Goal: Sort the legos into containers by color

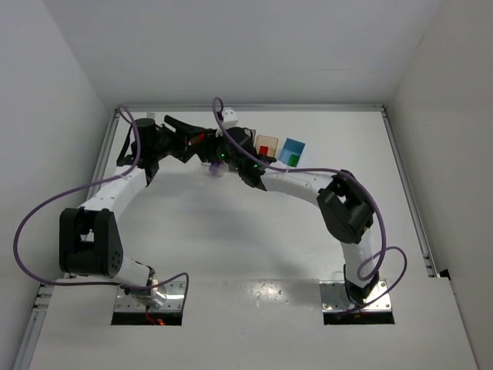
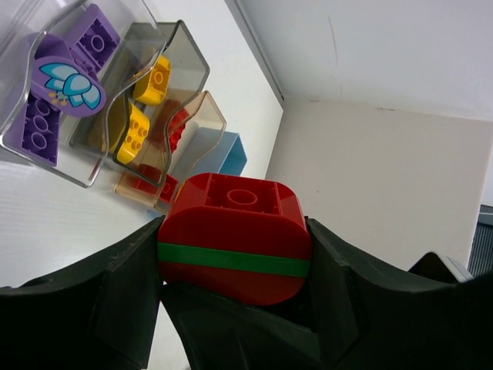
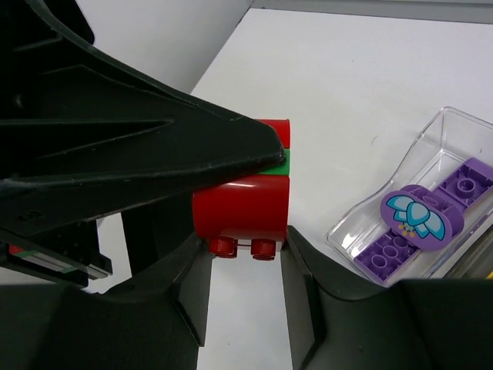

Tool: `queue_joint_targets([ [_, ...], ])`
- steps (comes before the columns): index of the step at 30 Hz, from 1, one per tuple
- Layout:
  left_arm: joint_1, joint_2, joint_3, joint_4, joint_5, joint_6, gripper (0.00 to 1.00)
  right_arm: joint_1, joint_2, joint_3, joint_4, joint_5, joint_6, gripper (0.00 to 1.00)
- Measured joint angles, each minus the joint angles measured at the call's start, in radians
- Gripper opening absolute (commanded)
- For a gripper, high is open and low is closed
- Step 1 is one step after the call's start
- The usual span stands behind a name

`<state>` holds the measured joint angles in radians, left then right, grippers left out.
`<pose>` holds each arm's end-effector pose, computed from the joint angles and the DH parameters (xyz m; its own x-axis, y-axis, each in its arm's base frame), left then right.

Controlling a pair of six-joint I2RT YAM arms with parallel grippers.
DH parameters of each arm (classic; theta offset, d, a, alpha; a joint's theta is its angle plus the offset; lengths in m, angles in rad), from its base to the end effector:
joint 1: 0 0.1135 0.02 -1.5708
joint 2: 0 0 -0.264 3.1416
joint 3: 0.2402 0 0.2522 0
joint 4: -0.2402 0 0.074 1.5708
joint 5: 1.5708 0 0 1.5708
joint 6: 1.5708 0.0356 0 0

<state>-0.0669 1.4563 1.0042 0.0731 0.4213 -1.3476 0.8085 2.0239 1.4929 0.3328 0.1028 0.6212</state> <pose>0.3336 -0.0369 0.2833 -0.5109 -0.8577 -0.0581 -0.2626 0.2200 -0.9395 0.3372 0.3479 0.2570 -0.4889 0.3264 -0.8090 -0.4494 0.7007 0.5542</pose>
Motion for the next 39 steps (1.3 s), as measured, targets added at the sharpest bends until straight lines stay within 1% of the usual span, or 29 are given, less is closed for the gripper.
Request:
queue_joint_targets([
  [1,0.0,0.0,-0.002,-0.001,0.001,0.001,0.56,0.0,-0.003,-0.015,0.018,-0.003,-0.006,0.0],
  [4,0.0,0.0,-0.009,-0.006,0.011,0.005,0.72,-0.001,-0.023,-0.073,0.07,-0.014,-0.033,0.0],
  [5,-0.005,-0.002,-0.014,-0.008,0.019,0.006,0.72,-0.002,-0.039,-0.099,0.084,-0.022,-0.042,0.0],
  [6,-0.008,-0.003,-0.016,-0.012,0.027,0.005,0.75,-0.002,-0.056,-0.127,0.094,-0.03,-0.053,0.0],
  [8,-0.017,-0.008,-0.021,-0.011,0.039,0.014,0.89,-0.004,-0.099,-0.187,0.117,-0.052,-0.077,0.0],
  [10,-0.016,-0.01,-0.024,-0.011,0.031,0.019,0.9,-0.006,-0.148,-0.241,0.134,-0.078,-0.103,0.0],
  [13,-0.011,-0.02,-0.036,-0.012,0.023,0.034,0.96,-0.006,-0.239,-0.323,0.157,-0.124,-0.136,0.0],
  [17,-0.01,-0.04,-0.047,-0.019,0.024,0.084,0.97,-0.007,-0.371,-0.435,0.175,-0.204,-0.182,0.0],
  [19,-0.004,-0.049,-0.049,-0.01,0.053,0.149,0.95,-0.014,-0.438,-0.492,0.178,-0.259,-0.203,0.0],
  [21,0.011,-0.06,-0.062,0.036,0.126,0.235,0.95,-0.027,-0.492,-0.527,0.143,-0.326,-0.226,0.0],
  [23,0.029,-0.071,-0.064,0.057,0.217,0.352,0.95,-0.05,-0.534,-0.534,0.08,-0.389,-0.253,0.0],
  [24,0.037,-0.075,-0.064,0.059,0.26,0.413,0.93,-0.066,-0.556,-0.534,0.045,-0.422,-0.264,0.0],
  [26,0.05,-0.079,-0.061,0.057,0.36,0.527,0.91,-0.103,-0.596,-0.534,-0.018,-0.489,-0.282,0.0],
  [29,0.051,-0.074,-0.016,-0.01,0.541,0.731,0.89,-0.16,-0.645,-0.532,-0.113,-0.61,-0.294,0.0],
  [30,0.048,-0.068,0.015,-0.047,0.588,0.801,0.86,-0.176,-0.652,-0.529,-0.141,-0.652,-0.295,0.0],
  [33,0.032,-0.052,0.1,-0.134,0.718,0.984,0.85,-0.206,-0.653,-0.524,-0.196,-0.78,-0.28,0.0],
  [35,0.018,-0.054,0.118,-0.163,0.783,1.083,0.84,-0.213,-0.647,-0.519,-0.233,-0.87,-0.271,0.0],
  [39,-0.027,-0.054,0.119,-0.214,0.874,1.217,0.82,-0.223,-0.61,-0.505,-0.258,-1.009,-0.233,0.0],
])
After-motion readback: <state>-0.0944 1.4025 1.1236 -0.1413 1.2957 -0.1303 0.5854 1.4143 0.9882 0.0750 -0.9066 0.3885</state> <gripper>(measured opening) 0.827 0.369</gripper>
